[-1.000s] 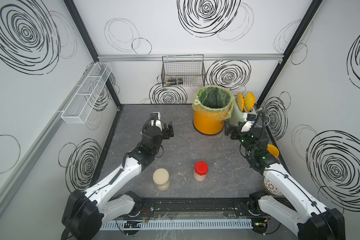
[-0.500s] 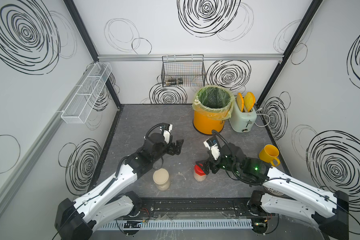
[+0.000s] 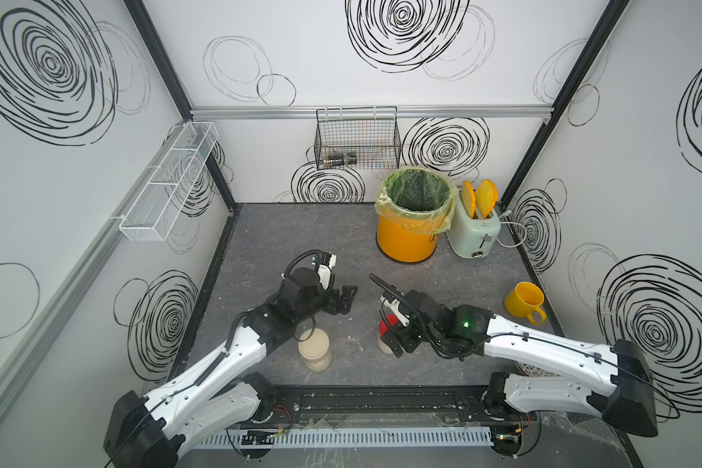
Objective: Empty expired oatmeal from jars
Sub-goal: Pick up the jar from the center of the board.
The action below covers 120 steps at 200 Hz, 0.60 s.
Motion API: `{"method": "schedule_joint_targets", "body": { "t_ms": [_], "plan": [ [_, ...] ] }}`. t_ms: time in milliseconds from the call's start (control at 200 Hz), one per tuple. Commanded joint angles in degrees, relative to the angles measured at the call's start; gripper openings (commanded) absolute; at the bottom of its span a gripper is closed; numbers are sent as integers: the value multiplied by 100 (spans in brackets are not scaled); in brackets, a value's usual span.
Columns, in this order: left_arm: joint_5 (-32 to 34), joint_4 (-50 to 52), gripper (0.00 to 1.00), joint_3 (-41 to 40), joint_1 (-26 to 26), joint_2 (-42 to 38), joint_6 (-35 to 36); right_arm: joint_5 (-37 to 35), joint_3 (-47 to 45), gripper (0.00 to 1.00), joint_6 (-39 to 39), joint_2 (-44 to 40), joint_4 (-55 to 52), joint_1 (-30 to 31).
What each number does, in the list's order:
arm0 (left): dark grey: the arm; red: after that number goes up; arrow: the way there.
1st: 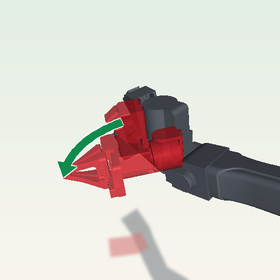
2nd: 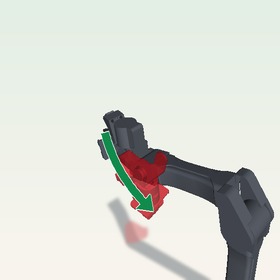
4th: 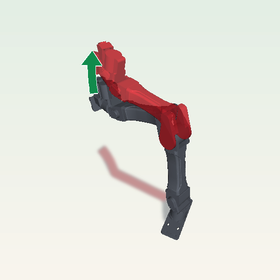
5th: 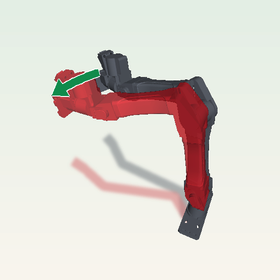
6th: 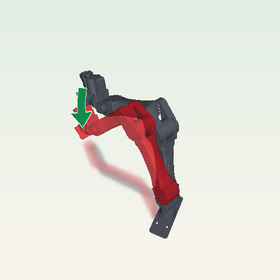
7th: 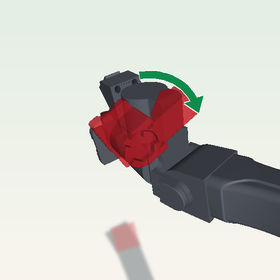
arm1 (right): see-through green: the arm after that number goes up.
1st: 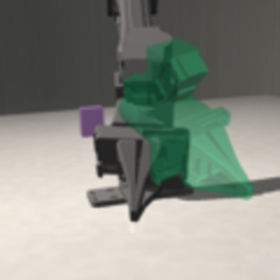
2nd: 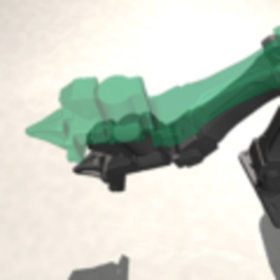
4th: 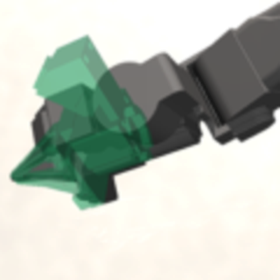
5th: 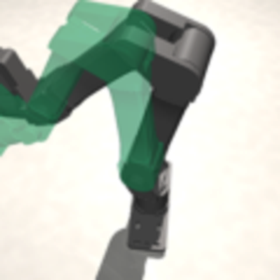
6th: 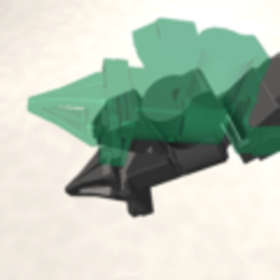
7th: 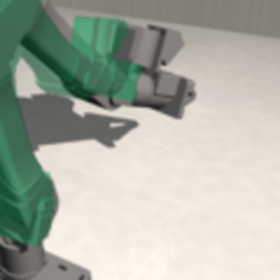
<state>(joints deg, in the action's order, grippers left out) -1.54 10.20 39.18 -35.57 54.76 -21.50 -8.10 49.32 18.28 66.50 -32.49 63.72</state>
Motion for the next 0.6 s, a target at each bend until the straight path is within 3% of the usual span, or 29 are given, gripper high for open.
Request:
{"method": "schedule_joint_targets", "body": {
  "t_ms": [0, 160, 595],
  "plan": [
    [-92, -290, 96, -54, 33, -65, -136, -321, -97, 99, 46, 21, 107, 26],
    [-262, -443, 96, -155, 33, -38, -201, -236, -243, 100, -141, 117, 484, 17],
    [-402, -589, 96, -213, 27, 139, -206, -17, -39, 92, -105, 836, 244, 12]
  ]
}}
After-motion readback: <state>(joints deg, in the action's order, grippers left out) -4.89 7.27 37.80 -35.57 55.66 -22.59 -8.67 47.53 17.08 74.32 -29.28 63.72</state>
